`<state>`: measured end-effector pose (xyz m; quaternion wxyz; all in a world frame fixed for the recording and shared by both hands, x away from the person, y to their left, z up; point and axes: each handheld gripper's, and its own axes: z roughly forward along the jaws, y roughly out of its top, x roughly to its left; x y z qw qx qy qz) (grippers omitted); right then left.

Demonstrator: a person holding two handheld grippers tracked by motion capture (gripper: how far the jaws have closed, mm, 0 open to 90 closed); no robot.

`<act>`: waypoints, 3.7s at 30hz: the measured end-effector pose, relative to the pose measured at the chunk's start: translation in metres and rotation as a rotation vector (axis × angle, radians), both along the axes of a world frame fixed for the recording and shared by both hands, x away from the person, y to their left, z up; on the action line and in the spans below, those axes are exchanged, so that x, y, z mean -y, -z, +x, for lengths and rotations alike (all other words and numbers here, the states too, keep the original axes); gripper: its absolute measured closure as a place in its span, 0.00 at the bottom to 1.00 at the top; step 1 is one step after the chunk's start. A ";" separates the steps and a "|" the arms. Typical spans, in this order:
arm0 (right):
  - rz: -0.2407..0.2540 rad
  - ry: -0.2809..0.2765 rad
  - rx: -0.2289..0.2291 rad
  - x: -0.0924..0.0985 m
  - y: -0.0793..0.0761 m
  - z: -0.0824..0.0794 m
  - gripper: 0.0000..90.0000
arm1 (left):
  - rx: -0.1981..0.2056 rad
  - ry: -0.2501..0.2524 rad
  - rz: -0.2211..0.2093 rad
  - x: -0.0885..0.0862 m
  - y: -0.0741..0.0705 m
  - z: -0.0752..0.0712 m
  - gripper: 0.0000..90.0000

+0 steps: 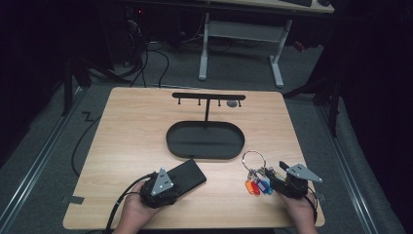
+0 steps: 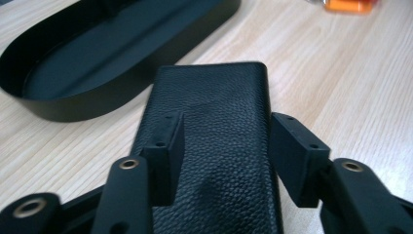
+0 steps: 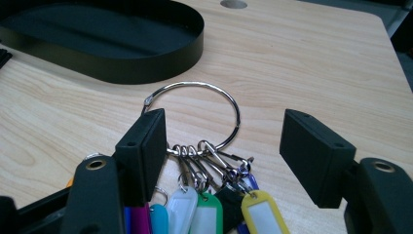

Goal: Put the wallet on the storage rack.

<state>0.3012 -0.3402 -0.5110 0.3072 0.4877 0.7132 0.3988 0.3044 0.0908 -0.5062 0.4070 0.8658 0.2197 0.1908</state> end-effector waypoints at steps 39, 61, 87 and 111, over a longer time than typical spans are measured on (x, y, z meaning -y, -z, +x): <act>0.008 -0.018 -0.029 -0.005 0.003 0.004 0.39 | 0.244 -0.038 0.101 -0.002 0.003 -0.030 0.89; 0.006 -0.021 -0.037 -0.006 0.004 0.005 0.39 | 0.237 -0.078 -0.134 -0.028 -0.031 -0.040 0.91; 0.009 -0.024 -0.041 -0.006 0.005 0.006 0.40 | 0.101 -0.047 -0.201 -0.024 -0.026 -0.032 0.90; 0.006 -0.030 -0.053 -0.007 0.007 0.007 0.40 | 0.081 -0.096 -0.251 -0.037 -0.022 -0.019 0.86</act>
